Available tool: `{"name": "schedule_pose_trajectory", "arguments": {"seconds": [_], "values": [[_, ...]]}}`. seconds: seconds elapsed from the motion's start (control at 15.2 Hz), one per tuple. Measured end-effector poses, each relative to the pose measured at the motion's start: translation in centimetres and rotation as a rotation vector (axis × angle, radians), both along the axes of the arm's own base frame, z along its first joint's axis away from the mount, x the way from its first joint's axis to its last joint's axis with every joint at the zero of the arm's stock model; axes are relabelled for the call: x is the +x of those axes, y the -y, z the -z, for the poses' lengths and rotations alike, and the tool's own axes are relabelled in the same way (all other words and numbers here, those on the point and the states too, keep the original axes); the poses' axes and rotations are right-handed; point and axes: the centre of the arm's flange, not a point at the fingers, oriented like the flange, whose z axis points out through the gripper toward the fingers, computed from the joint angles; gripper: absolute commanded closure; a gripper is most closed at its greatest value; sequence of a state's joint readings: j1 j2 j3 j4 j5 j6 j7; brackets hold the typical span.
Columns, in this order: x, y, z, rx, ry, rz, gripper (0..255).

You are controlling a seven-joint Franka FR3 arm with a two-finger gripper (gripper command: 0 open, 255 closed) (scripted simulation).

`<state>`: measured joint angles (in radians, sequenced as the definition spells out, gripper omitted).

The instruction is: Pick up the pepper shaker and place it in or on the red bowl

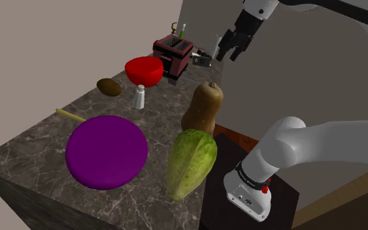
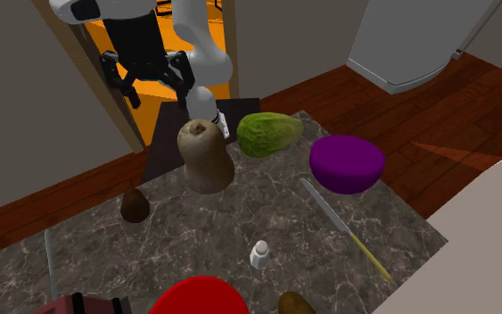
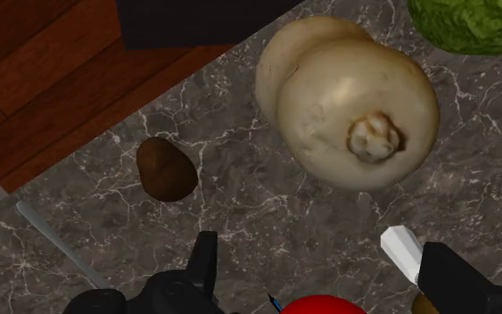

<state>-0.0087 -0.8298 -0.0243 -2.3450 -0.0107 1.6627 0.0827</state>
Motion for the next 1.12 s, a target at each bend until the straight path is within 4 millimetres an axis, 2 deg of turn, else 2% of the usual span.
{"name": "schedule_pose_trajectory", "arguments": {"seconds": [0.2, 0.53, 1.12], "values": [[1.2, -0.8, 0.6, -0.005, 0.000, -0.008, 0], [5.2, -4.0, 3.9, -0.024, -0.001, -0.040, 0], [13.1, -11.3, 10.2, -0.058, 0.001, -0.101, 0]]}}
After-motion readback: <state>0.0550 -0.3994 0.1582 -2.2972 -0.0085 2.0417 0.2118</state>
